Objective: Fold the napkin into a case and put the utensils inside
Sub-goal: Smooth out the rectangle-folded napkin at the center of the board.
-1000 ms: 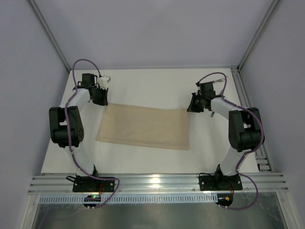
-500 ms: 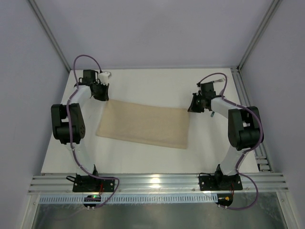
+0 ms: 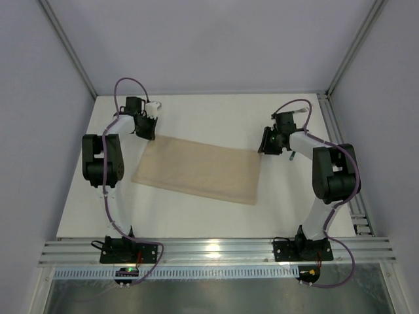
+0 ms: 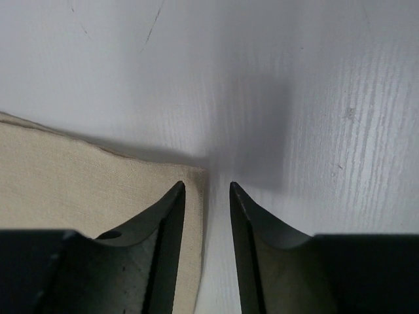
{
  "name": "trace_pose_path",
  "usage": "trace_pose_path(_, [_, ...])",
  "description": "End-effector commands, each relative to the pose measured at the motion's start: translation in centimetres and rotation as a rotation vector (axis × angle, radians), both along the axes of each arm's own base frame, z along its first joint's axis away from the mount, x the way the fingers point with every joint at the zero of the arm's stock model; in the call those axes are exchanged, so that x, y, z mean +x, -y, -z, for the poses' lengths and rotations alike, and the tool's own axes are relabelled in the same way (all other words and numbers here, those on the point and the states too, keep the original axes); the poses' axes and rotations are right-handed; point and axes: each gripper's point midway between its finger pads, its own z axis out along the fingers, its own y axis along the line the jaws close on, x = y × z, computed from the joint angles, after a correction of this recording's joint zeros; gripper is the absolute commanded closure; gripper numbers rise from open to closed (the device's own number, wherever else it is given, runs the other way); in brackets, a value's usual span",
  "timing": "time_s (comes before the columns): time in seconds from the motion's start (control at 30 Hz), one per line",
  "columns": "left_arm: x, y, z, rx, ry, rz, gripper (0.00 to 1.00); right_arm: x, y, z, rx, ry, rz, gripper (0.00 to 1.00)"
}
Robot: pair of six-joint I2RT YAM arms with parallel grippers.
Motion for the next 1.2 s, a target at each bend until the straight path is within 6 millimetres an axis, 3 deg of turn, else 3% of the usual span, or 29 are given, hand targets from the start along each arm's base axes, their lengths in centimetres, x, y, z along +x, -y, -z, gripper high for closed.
trace_pose_path(0.0, [1.5, 0.6, -2.1, -0.017, 0.066, -0.007, 1.00, 2.0, 0.9, -3.7, -0.053, 0.096, 0.023, 0.60])
trace_pose_path(0.1, [1.5, 0.7, -2.4, -0.018, 0.071, -0.005, 1.00, 3.1, -0.6, -6.5, -0.089, 0.171, 0.001, 0.58])
trace_pose_path(0.13, [1.6, 0.7, -2.5, -0.019, 0.075, -0.009, 1.00, 3.8, -2.6, -8.0, -0.084, 0.209, -0.045, 0.58])
trace_pose_path(0.2, [1.7, 0.9, -2.6, -0.026, 0.077, -0.010, 1.00, 4.2, -5.3, -8.2, -0.060, 0.208, -0.117, 0.58])
trace_pose_path(0.23, [1.7, 0.9, -2.8, -0.027, 0.083, -0.011, 1.00, 5.0, -6.7, -9.5, -0.030, 0.231, -0.133, 0.59])
trace_pose_path(0.3, [1.9, 1.0, -3.2, -0.033, 0.095, -0.014, 1.00, 5.2, -9.8, -8.8, 0.064, 0.199, -0.188, 0.66])
trace_pose_path(0.37, [2.0, 0.9, -3.6, -0.033, 0.105, -0.018, 1.00, 6.6, -12.6, -10.3, 0.192, 0.222, -0.189, 0.69])
trace_pose_path(0.4, [2.1, 0.8, -3.8, -0.028, 0.111, -0.025, 1.00, 6.8, -14.2, -9.2, 0.233, 0.191, -0.206, 0.70])
trace_pose_path(0.43, [2.1, 0.8, -3.8, -0.027, 0.110, -0.028, 1.00, 7.8, -15.8, -10.7, 0.289, 0.223, -0.228, 0.71])
trace_pose_path(0.47, [2.2, 0.7, -3.9, -0.023, 0.115, -0.036, 1.00, 8.5, -17.8, -10.5, 0.329, 0.215, -0.233, 0.72])
trace_pose_path(0.5, [2.3, 0.6, -3.9, -0.022, 0.119, -0.042, 1.00, 8.2, -18.6, -8.9, 0.333, 0.175, -0.230, 0.73])
trace_pose_path(0.53, [2.3, 0.6, -3.9, -0.021, 0.122, -0.041, 1.00, 9.2, -19.9, -10.3, 0.362, 0.202, -0.241, 0.73])
trace_pose_path(0.57, [2.3, 0.6, -4.2, -0.024, 0.131, -0.043, 1.00, 9.5, -20.8, -10.1, 0.378, 0.193, -0.244, 0.75])
trace_pose_path(0.73, [2.6, 0.9, -5.2, -0.043, 0.157, -0.046, 1.00, 10.6, -25.6, -7.3, 0.486, 0.109, -0.220, 0.83])
trace_pose_path(0.83, [2.6, 0.9, -5.4, -0.041, 0.162, -0.046, 1.00, 10.9, -27.4, -6.3, 0.516, 0.089, -0.197, 0.88])
trace_pose_path(1.07, [2.5, 1.2, -4.9, -0.056, 0.153, -0.036, 1.00, 11.1, -29.0, -3.5, 0.483, 0.048, -0.138, 0.90])
trace_pose_path(1.1, [2.6, 1.2, -5.0, -0.059, 0.156, -0.035, 1.00, 10.7, -29.1, -1.8, 0.463, 0.011, -0.134, 0.90])
trace_pose_path(1.17, [2.8, 1.3, -5.2, -0.062, 0.161, -0.036, 1.00, 10.8, -29.9, -1.7, 0.464, 0.003, -0.143, 0.90])
